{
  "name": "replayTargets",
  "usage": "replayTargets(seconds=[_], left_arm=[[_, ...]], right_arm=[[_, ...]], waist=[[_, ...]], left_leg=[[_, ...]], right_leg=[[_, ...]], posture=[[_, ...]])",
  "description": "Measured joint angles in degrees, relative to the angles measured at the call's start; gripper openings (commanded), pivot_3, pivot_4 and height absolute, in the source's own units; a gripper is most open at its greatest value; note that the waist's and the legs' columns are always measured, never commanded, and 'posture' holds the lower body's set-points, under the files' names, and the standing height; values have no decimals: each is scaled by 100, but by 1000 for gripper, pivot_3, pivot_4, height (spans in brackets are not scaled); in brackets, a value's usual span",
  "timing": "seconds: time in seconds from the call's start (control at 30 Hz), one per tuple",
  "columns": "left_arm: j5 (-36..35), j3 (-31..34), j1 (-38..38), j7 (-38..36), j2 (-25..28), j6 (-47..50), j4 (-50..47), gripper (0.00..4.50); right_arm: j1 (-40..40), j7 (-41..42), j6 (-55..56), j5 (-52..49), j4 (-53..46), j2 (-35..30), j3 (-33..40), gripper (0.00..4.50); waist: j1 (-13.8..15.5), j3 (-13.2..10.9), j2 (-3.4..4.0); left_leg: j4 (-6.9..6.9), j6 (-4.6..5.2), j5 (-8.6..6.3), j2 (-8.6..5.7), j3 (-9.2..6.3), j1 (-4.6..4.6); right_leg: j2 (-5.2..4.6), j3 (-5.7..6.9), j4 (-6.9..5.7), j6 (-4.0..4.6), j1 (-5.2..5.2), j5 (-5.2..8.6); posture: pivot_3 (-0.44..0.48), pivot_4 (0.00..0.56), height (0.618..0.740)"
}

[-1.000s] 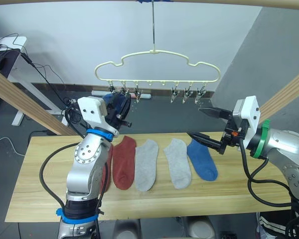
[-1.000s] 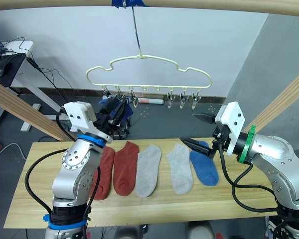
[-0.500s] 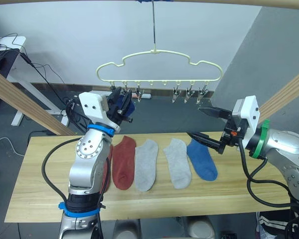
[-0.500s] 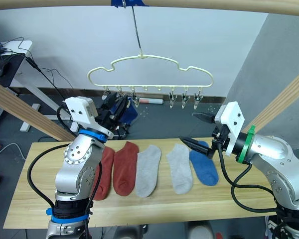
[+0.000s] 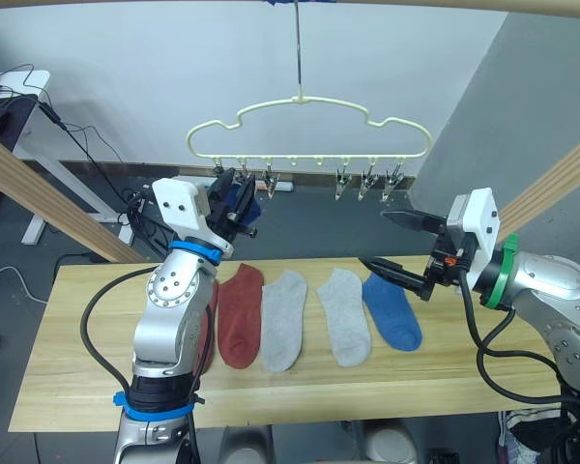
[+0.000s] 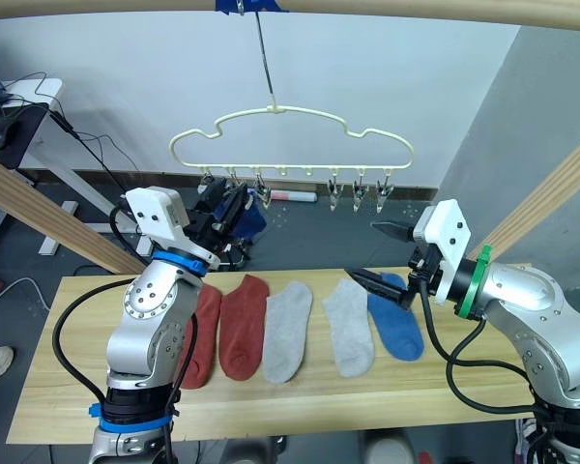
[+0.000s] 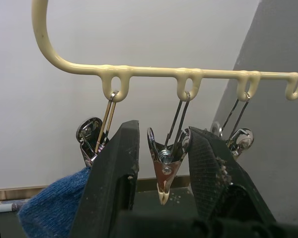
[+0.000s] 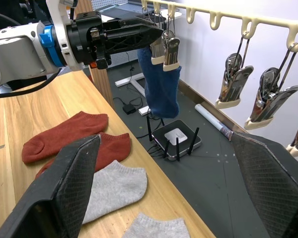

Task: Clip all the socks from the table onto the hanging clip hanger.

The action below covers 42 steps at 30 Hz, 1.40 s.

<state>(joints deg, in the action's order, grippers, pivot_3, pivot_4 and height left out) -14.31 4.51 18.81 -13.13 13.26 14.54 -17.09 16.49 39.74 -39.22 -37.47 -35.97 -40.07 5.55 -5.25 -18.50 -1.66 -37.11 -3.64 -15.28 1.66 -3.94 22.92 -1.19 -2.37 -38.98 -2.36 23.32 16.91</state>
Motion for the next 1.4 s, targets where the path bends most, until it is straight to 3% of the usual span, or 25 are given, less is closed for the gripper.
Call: replayTargets(seconds=[0.17,0.9,1.13,1.4], left_arm=[[-9,4,2,4,-19,0,-2,682],[-34,27,-25,-19,-32,3,-39,672],[-14,29,-83,5,-30,2,-69,2781],[-8,31,86,189,-31,406,-85,2781]], right_arm=[[-1,0,3,1,0,7,-4,4369],[-158,-7,16,36,0,7,-16,4369],[-182,-7,16,36,-1,7,-16,4369],[-182,-6,17,43,-1,6,-16,4369]], waist=[[0,0,0],[2,0,0],[2,0,0],[3,0,0]], left_leg=[[0,0,0,0,0,0],[0,0,0,0,0,0],[-1,0,0,0,0,0],[-1,0,0,0,0,0]], right_leg=[[0,0,0,0,0,0],[0,0,0,0,0,0],[0,0,-1,0,0,0],[0,0,-1,0,0,0]], posture=[[-227,337,740],[-226,338,740],[-223,339,740],[-223,338,740]])
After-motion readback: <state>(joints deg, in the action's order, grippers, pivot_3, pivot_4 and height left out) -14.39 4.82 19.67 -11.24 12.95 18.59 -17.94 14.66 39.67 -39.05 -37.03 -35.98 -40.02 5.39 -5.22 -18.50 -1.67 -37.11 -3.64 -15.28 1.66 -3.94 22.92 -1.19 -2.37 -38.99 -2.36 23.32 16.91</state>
